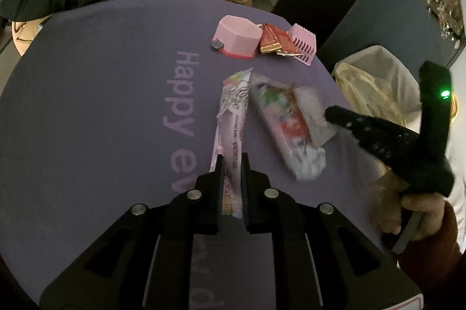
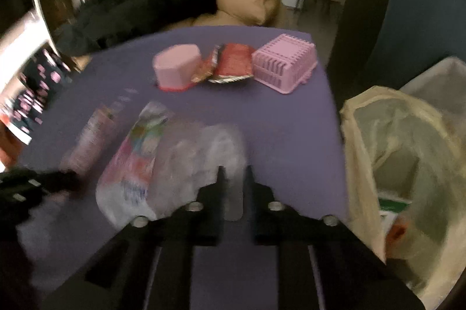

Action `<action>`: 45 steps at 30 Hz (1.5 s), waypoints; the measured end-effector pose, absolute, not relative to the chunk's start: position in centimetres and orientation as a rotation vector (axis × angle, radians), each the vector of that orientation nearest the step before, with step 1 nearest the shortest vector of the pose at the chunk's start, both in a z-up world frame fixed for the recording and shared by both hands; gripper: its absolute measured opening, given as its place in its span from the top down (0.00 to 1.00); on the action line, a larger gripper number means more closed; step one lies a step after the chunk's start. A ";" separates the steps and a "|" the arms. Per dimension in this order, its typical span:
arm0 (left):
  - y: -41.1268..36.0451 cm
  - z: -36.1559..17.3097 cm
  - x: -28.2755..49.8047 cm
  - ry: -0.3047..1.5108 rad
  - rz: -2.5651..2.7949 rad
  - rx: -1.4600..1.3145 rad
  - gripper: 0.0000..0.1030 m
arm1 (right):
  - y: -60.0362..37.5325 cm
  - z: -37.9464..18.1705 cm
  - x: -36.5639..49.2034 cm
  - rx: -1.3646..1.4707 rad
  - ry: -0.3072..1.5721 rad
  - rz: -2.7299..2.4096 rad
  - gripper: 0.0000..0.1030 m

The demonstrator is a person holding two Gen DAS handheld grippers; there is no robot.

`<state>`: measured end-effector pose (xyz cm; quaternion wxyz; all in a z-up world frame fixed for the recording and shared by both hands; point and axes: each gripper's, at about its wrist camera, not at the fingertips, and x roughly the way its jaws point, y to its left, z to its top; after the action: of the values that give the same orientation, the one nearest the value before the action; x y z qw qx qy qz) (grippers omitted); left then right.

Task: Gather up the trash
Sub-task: 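Grasp the pink candy stick wrapper with the left tool while the right tool reaches the clear wrapper, then lift the pink candy wrapper with the left tool while the right tool grasps the clear plastic tray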

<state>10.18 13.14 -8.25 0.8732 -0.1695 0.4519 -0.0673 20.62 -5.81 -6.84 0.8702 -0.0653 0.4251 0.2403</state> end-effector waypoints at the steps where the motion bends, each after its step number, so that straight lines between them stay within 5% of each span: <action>1: 13.2 -8.4 10.2 0.946 -0.141 -0.360 0.87 | -6.0 -6.4 20.3 -0.131 0.869 0.508 0.96; 10: 13.8 -8.5 10.4 0.963 -0.142 -0.396 0.70 | -8.7 -3.2 18.2 -0.002 0.804 0.569 0.97; 16: 13.7 -7.4 10.2 0.931 -0.121 -0.373 0.65 | -8.5 -5.7 18.7 0.052 0.933 0.613 0.95; 18: 13.7 -7.1 10.1 0.924 -0.110 -0.360 0.64 | -8.1 -6.8 18.8 0.044 0.965 0.594 0.88; 20: 13.8 -7.0 9.8 0.918 -0.103 -0.353 0.63 | -8.1 -7.4 18.9 0.062 0.979 0.571 0.60; 23: 14.0 -6.8 9.5 0.909 -0.092 -0.345 0.63 | -7.9 -7.5 19.1 0.084 1.000 0.549 0.56; 37: 17.2 -7.0 8.1 0.886 -0.051 -0.428 0.62 | -1.4 -7.9 19.9 -0.205 0.921 0.488 0.57; 40: 18.0 -7.1 7.9 0.880 -0.035 -0.446 0.62 | -0.6 -7.9 19.3 -0.273 0.888 0.521 0.82; 45: 18.1 -7.4 7.8 0.888 -0.053 -0.446 0.62 | -2.8 -5.9 19.0 -0.141 0.862 0.562 0.94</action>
<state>7.84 18.10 -7.36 0.8787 -0.2141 0.4259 -0.0252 19.01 -2.76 -5.89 0.8681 -0.0672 0.4119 0.2687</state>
